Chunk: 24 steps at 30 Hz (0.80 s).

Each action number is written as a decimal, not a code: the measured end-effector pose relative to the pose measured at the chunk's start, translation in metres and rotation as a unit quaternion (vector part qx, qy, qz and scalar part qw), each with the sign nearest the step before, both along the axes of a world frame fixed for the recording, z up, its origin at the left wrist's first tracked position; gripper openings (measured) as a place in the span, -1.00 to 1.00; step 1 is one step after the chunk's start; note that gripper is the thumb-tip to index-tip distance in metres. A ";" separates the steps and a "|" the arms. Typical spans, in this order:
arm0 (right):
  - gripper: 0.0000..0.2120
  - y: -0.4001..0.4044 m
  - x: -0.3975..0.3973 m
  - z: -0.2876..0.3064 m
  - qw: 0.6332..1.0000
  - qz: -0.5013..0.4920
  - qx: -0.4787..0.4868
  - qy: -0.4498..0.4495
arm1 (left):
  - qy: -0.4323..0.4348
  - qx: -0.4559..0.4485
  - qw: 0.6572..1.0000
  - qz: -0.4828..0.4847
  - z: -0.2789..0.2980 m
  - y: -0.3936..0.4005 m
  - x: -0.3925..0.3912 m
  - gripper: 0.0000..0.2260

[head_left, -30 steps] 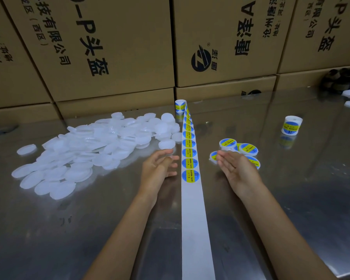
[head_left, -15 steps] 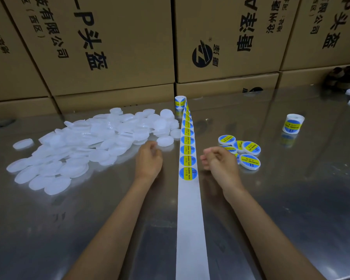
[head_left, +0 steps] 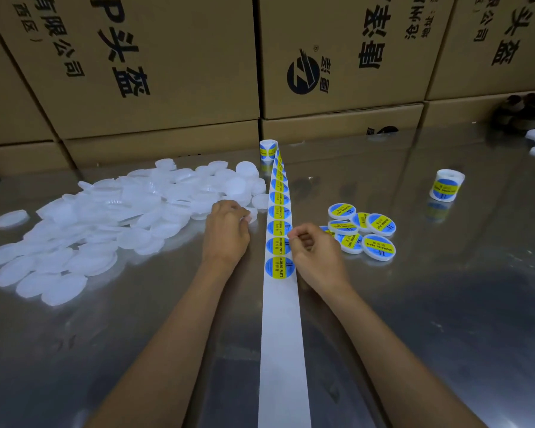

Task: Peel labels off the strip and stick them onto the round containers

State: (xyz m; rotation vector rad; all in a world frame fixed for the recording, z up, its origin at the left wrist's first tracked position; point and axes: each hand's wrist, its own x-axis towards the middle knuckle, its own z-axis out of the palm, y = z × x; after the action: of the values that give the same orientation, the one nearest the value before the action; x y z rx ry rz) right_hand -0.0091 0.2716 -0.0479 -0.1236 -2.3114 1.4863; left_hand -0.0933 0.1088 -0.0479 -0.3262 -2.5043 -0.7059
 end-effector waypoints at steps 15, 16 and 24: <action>-0.87 -0.006 0.015 0.011 0.994 0.096 0.028 0.049 | -0.290 0.576 0.741 -0.186 0.016 -0.002 0.080 -0.87; -0.87 -0.005 0.017 0.012 0.993 0.099 0.025 0.050 | -0.297 0.583 0.732 -0.189 0.016 -0.001 0.084 -0.87; -0.89 0.002 0.027 0.010 0.992 0.110 0.043 0.042 | -0.285 0.544 0.764 -0.197 0.017 0.000 0.094 -0.82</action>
State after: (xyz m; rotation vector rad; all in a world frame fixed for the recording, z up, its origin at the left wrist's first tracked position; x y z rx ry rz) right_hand 0.0176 0.2740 -0.0374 0.2215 -2.3771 1.4588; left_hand 0.0005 0.1093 -0.0305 -0.1943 -1.9942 -2.5547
